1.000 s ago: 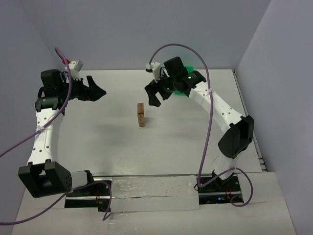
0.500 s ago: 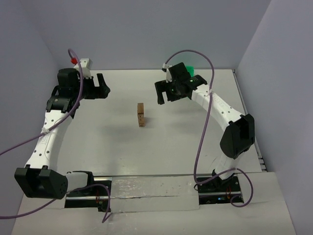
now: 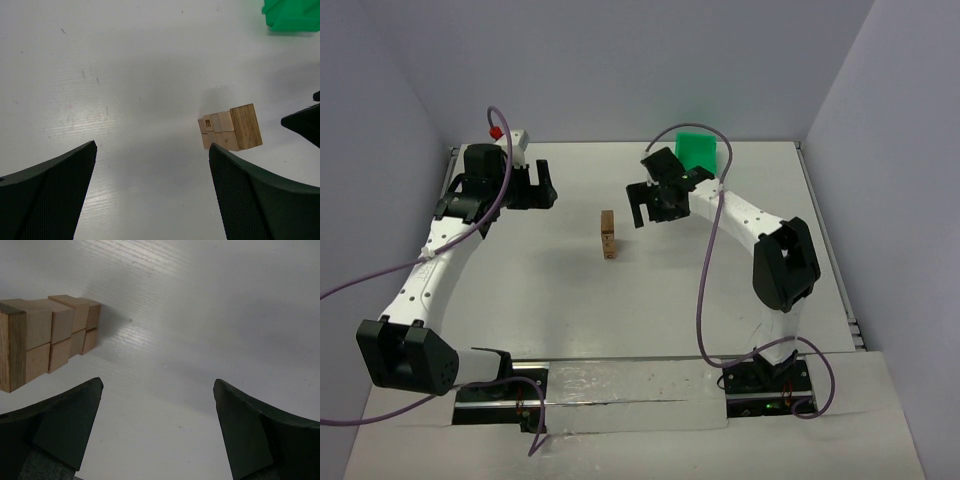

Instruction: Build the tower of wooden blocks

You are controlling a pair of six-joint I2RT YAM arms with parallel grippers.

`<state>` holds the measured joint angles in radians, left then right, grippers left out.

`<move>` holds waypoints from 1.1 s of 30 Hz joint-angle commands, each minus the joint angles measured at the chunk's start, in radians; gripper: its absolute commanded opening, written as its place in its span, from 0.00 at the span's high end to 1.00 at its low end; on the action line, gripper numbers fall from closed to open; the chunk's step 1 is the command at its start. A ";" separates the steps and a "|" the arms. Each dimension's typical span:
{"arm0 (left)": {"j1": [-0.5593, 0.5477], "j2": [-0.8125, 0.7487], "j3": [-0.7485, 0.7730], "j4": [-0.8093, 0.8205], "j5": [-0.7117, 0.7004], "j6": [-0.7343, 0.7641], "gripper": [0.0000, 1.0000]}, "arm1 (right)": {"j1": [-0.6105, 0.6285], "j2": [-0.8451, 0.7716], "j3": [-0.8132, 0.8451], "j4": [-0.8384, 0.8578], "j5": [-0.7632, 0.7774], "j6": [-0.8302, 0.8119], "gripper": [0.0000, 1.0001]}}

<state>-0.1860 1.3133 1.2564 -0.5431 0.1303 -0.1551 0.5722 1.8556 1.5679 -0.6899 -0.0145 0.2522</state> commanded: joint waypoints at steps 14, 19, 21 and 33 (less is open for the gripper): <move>0.002 0.012 0.018 0.011 0.037 -0.017 0.01 | 0.063 0.094 0.152 0.006 -0.016 0.017 0.00; 0.002 0.011 0.020 0.011 0.038 -0.018 0.01 | 0.069 0.100 0.170 -0.002 -0.018 0.016 0.00; 0.002 0.011 0.018 0.012 0.040 -0.020 0.01 | 0.070 0.102 0.174 -0.005 -0.016 0.015 0.00; 0.002 0.011 0.019 0.011 0.040 -0.025 0.01 | 0.080 0.094 0.171 -0.002 -0.038 0.009 0.00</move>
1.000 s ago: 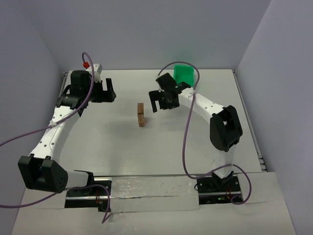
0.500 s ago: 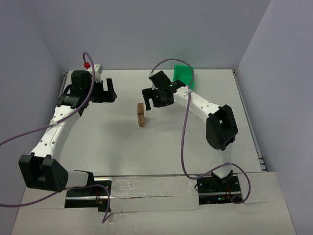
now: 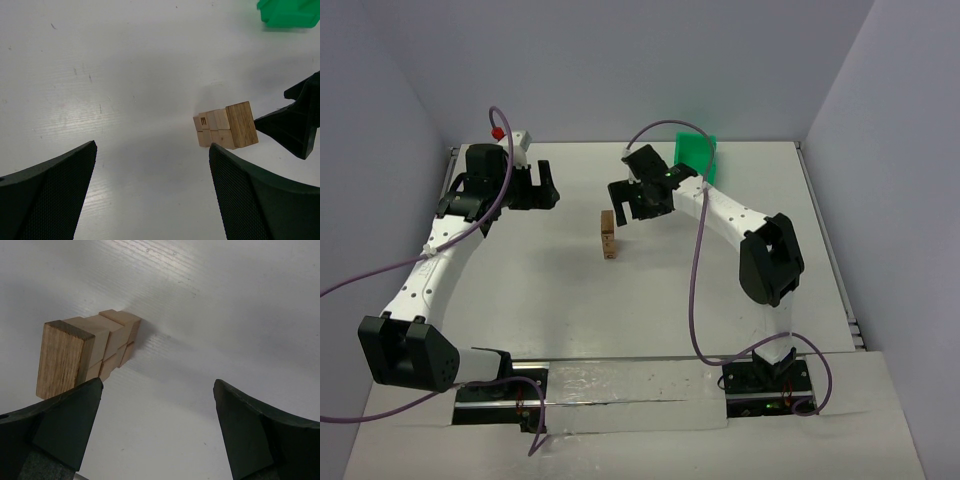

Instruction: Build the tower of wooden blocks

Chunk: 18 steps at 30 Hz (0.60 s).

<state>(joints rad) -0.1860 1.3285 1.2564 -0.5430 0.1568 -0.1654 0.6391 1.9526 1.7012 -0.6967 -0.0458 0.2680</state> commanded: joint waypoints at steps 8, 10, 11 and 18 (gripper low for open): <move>0.002 -0.006 0.018 0.011 0.014 -0.013 0.01 | 0.019 -0.004 0.041 0.005 -0.019 -0.014 0.00; 0.002 -0.006 0.018 0.012 0.015 -0.014 0.01 | 0.020 -0.005 0.041 0.005 -0.019 -0.015 0.00; 0.002 -0.006 0.018 0.012 0.014 -0.015 0.01 | 0.022 -0.006 0.040 0.007 -0.019 -0.017 0.00; 0.002 -0.006 0.017 0.011 0.014 -0.013 0.01 | 0.024 -0.009 0.043 0.011 -0.028 -0.019 0.00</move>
<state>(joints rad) -0.1860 1.3285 1.2564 -0.5434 0.1577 -0.1722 0.6533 1.9529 1.7016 -0.6964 -0.0709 0.2600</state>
